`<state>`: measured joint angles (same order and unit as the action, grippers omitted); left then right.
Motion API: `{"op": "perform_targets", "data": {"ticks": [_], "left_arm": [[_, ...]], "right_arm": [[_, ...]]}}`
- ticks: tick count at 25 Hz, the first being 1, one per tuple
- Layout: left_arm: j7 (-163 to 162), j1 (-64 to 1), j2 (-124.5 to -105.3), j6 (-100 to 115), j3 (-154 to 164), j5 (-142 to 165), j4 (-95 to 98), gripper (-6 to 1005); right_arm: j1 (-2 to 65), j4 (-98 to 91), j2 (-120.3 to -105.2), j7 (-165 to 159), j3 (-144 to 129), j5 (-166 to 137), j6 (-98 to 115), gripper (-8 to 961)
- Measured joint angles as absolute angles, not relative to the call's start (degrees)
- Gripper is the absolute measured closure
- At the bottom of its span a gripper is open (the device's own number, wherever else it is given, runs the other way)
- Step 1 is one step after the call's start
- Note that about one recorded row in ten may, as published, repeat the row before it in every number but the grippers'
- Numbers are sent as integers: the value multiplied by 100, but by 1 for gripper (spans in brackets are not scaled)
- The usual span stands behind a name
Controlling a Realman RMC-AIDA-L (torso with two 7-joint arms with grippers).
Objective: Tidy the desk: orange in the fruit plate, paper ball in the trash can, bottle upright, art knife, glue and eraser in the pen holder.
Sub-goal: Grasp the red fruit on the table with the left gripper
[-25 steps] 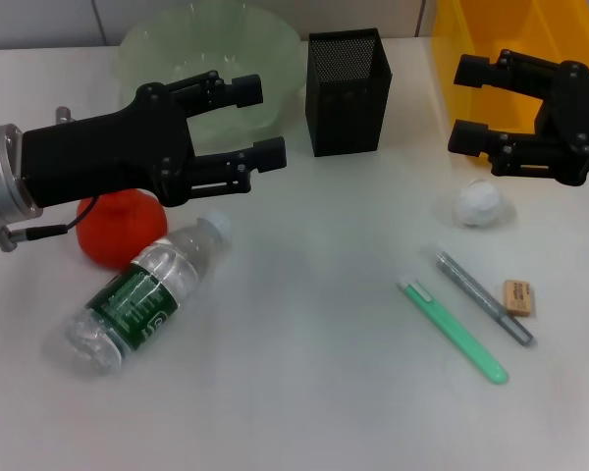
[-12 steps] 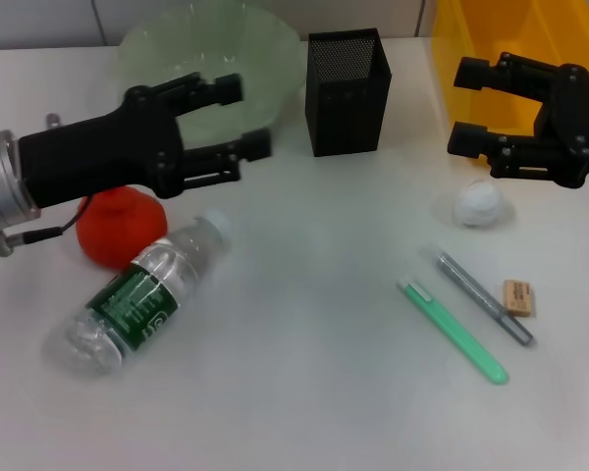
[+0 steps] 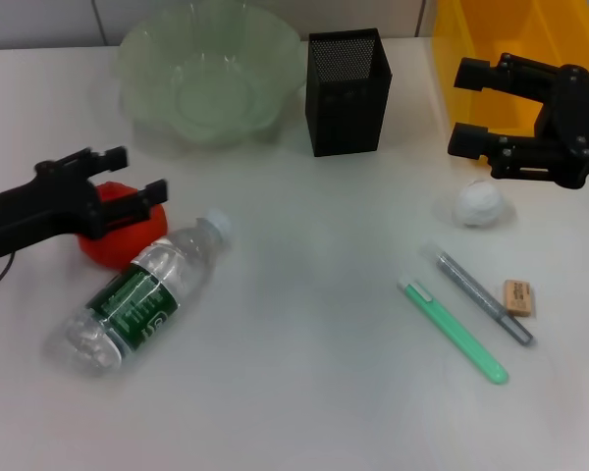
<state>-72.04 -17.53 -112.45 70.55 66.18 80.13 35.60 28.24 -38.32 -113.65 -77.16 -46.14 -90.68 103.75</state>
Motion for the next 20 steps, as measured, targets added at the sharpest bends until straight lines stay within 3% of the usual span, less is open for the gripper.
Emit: {"op": "perform_targets", "data": {"ticks": [20], "left_arm": [[-6926, -1676, -11361, 6328, 6631, 8317, 3499, 261]], "right_arm": [[2940, -3841, -11373, -7772, -4614, -9072, 10366, 113]]}}
